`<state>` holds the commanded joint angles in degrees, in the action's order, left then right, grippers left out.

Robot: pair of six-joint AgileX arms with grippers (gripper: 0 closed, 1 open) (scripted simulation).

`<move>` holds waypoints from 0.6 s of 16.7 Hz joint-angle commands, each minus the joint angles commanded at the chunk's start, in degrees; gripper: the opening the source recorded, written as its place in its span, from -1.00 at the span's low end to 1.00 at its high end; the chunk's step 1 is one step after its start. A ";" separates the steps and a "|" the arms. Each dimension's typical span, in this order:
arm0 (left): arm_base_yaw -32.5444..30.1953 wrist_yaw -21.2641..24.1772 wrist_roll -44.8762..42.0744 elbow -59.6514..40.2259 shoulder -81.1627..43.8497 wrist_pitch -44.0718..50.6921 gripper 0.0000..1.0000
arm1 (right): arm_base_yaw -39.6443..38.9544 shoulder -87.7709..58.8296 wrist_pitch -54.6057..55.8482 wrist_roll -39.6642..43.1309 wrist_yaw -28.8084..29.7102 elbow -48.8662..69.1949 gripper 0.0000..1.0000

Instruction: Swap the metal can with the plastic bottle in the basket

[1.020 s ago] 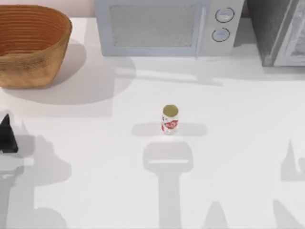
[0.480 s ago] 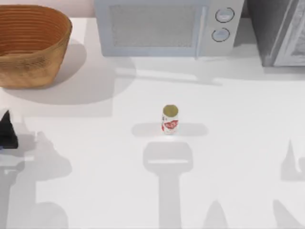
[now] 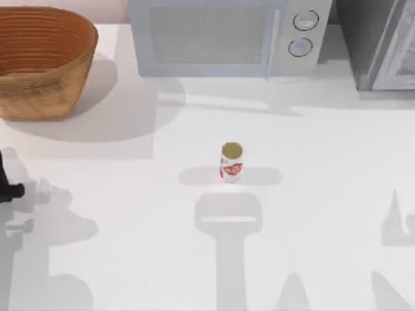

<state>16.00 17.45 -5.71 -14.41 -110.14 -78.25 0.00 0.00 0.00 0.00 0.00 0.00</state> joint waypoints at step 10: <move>0.00 0.00 0.00 0.00 0.00 0.00 -1.00 | 0.00 0.00 0.00 0.00 0.00 0.00 1.00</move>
<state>16.00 17.45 -5.71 -14.41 -110.14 -78.25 0.00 0.00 0.00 0.00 0.00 0.00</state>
